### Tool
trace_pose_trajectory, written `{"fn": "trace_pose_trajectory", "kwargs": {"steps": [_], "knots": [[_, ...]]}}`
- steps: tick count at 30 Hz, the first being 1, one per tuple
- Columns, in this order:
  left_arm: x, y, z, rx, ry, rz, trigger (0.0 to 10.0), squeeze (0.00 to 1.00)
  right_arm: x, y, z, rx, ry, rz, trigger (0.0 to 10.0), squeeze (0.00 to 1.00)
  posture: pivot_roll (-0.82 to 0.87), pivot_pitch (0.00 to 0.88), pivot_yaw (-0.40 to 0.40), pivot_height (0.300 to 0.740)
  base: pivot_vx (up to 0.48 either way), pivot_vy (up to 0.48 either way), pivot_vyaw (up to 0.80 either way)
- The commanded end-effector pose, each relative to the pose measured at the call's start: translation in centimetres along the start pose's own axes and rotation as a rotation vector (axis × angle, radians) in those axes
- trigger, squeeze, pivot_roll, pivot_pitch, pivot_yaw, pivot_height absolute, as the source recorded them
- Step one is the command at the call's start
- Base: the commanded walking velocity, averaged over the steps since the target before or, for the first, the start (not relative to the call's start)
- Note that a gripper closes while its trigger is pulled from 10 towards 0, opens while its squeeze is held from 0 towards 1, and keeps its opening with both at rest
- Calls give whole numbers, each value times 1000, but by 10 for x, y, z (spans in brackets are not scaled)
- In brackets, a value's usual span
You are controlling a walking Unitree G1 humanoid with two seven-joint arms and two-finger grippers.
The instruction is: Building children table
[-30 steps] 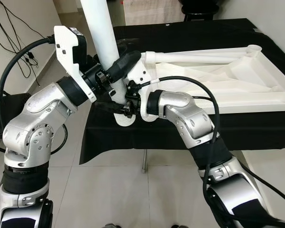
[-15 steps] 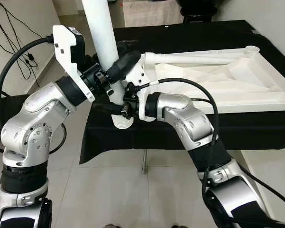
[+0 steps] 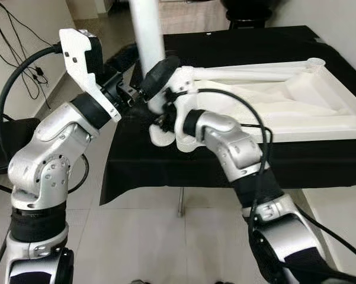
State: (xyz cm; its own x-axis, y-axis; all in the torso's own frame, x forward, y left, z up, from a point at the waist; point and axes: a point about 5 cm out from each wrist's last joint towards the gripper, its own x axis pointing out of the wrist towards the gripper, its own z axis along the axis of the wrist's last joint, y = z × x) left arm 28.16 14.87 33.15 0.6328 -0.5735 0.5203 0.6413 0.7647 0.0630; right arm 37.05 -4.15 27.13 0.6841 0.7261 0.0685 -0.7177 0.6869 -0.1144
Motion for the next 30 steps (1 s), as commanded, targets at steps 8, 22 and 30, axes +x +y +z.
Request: {"fn": "trace_pose_trajectory", "kwargs": {"steps": [8,22,30], "knots": [[-47,6,-19,94,131,293,10000,337,3,-23,11,9,-69,-163,0,0,53,239,48,740,0,0,0],[-140,-68,-83,50,558,371,10000,0,11,-5,19,35,-219,60,0,0,108,358,62,740,0,0,0],[-153,-72,-71,169,534,470,10000,0,7,11,20,-14,-254,338,10000,0,132,401,73,740,0,0,0]]}}
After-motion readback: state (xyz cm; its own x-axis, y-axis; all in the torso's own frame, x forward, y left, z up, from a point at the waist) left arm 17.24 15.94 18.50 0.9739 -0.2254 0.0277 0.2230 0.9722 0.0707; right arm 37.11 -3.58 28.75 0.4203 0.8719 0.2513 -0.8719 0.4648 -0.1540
